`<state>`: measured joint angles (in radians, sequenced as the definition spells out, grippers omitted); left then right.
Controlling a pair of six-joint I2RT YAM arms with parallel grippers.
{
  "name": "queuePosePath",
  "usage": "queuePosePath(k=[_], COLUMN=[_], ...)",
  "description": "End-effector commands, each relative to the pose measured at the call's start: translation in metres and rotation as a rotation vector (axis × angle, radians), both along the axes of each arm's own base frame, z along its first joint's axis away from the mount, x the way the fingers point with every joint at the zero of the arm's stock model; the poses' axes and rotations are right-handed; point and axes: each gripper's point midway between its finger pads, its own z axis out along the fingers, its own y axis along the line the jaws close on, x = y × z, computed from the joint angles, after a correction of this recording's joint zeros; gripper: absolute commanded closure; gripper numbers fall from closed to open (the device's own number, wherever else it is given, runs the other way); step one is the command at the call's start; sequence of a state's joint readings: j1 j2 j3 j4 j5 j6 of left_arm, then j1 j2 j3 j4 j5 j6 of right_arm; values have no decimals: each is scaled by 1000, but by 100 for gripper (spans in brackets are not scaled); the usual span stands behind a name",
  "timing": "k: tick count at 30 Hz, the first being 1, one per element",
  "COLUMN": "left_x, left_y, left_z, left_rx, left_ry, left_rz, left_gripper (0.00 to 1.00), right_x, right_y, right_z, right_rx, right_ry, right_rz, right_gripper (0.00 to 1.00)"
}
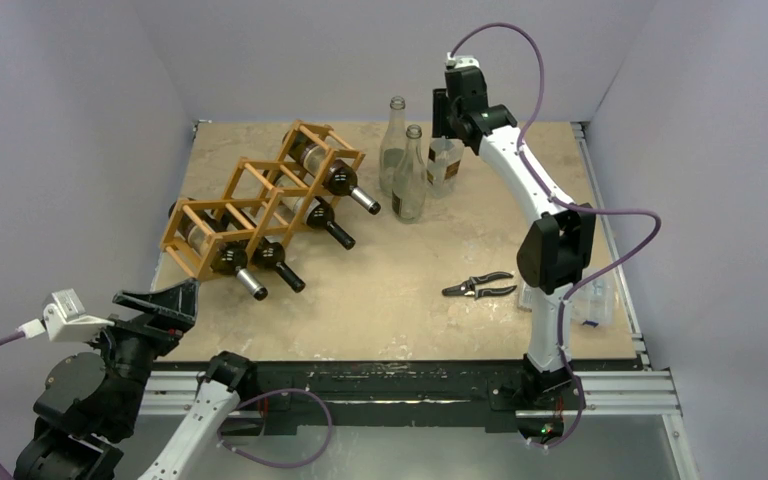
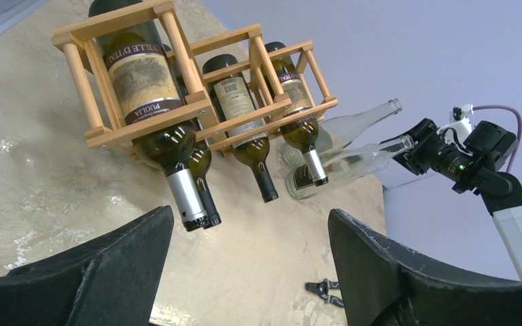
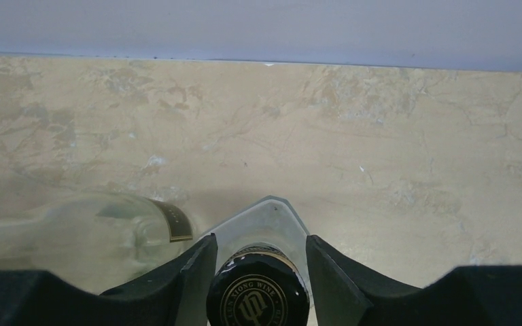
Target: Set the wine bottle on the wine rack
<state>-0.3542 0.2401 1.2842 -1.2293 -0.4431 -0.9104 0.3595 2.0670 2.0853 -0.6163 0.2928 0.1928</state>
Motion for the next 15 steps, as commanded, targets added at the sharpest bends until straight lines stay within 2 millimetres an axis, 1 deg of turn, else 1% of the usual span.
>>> queuePosePath(k=[1, 4, 6, 10, 13, 15], left_x=[8, 10, 10, 10, 12, 12], left_y=[-8, -10, -12, -11, -14, -15], left_z=[-2, -3, -1, -3, -3, -3], left_rx=[-29, -41, -42, -40, -43, -37], left_ry=[21, 20, 17, 22, 20, 26], left_rz=[-19, -18, -31, -25, -35, -43], left_gripper=[17, 17, 17, 17, 17, 17], right_x=[-2, -3, -7, -14, -22, -29], right_y=[-4, -9, -13, -20, -27, -31], right_z=[34, 35, 39, 56, 71, 80], right_rx=[-12, -24, -27, -26, -27, -23], right_ry=[-88, -95, -108, -159, -191, -205], right_rz=[13, -7, -23, -39, -58, -66], right_gripper=[50, 62, 67, 77, 87, 90])
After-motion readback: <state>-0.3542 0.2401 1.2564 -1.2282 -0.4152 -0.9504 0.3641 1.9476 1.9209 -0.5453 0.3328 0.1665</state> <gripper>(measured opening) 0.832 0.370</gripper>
